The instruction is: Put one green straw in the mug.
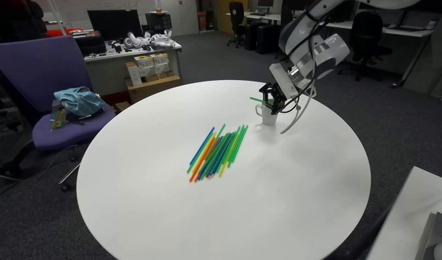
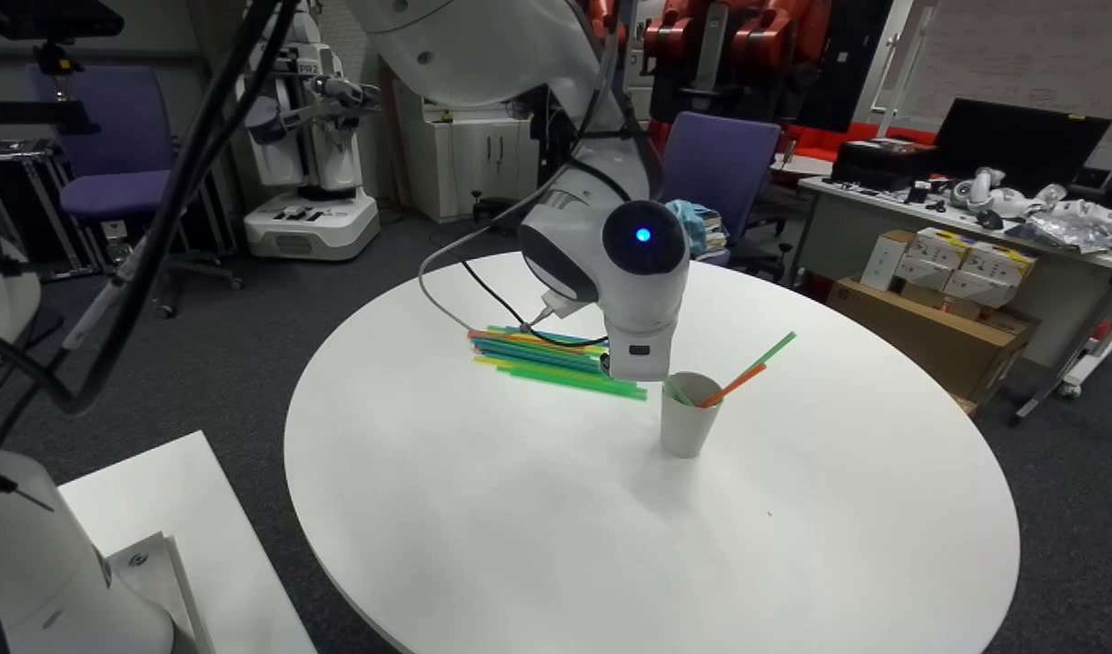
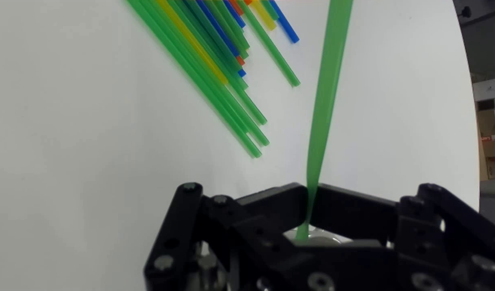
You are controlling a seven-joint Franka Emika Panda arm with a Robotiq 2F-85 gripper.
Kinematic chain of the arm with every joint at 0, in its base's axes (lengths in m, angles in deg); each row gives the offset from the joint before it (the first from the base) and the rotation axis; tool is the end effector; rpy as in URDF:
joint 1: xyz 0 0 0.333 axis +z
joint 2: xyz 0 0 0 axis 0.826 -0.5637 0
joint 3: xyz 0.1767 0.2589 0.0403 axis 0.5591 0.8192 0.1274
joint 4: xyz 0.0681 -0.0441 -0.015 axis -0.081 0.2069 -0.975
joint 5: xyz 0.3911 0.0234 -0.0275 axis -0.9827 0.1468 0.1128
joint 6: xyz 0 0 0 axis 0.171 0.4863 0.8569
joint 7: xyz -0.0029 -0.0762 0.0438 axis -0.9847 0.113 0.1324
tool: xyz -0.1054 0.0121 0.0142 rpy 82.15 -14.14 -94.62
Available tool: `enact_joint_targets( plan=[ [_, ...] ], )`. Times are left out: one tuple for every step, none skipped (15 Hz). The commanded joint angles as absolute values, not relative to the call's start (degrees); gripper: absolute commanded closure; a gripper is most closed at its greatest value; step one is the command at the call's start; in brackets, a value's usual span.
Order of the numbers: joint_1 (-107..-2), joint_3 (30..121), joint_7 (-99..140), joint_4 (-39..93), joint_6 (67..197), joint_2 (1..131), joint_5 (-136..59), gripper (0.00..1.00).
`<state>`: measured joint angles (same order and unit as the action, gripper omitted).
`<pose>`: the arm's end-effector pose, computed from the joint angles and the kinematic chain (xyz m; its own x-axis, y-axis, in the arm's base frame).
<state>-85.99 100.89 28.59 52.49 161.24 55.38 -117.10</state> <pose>0.5744 -0.1464 0.2197 0.0029 -0.9292 -0.3696 -0.8146 0.2122 -0.5398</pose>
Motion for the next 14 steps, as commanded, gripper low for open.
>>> enact_joint_targets(
  plan=[
    [-87.89,102.22,24.62,49.9,160.98,53.89,-123.79,1.0],
    [-87.89,102.11,23.99,49.56,160.83,53.6,-125.13,1.0],
    [-87.95,102.03,23.31,49.3,160.7,53.38,-126.49,1.0],
    [-88.16,102.01,22.56,49.03,160.24,53.26,-127.84,1.0],
    [-88.25,101.92,22.02,48.75,159.94,53.07,-129.07,1.0],
    [-88.5,101.87,21.38,48.47,159.4,52.9,-130.33,1.0],
    [-88.81,101.8,20.9,48.24,158.68,52.69,-131.52,1.0],
    [-88.9,101.7,20.48,48.12,158.32,52.57,-132.59,1.0],
    [-89.07,101.6,19.98,47.98,157.72,52.46,-133.52,1.0],
    [-89.23,101.51,19.56,47.91,157.21,52.4,-134.35,1.0],
    [-89.34,101.41,19.13,47.88,156.77,52.41,-135.11,1.0],
    [-89.49,101.34,18.79,47.87,156.46,52.39,-135.76,1.0],
    [-89.6,101.28,18.32,47.92,156.14,52.38,-136.35,1.0],
    [-89.6,101.19,18.02,47.98,155.99,52.38,-136.77,1.0]
  ],
)
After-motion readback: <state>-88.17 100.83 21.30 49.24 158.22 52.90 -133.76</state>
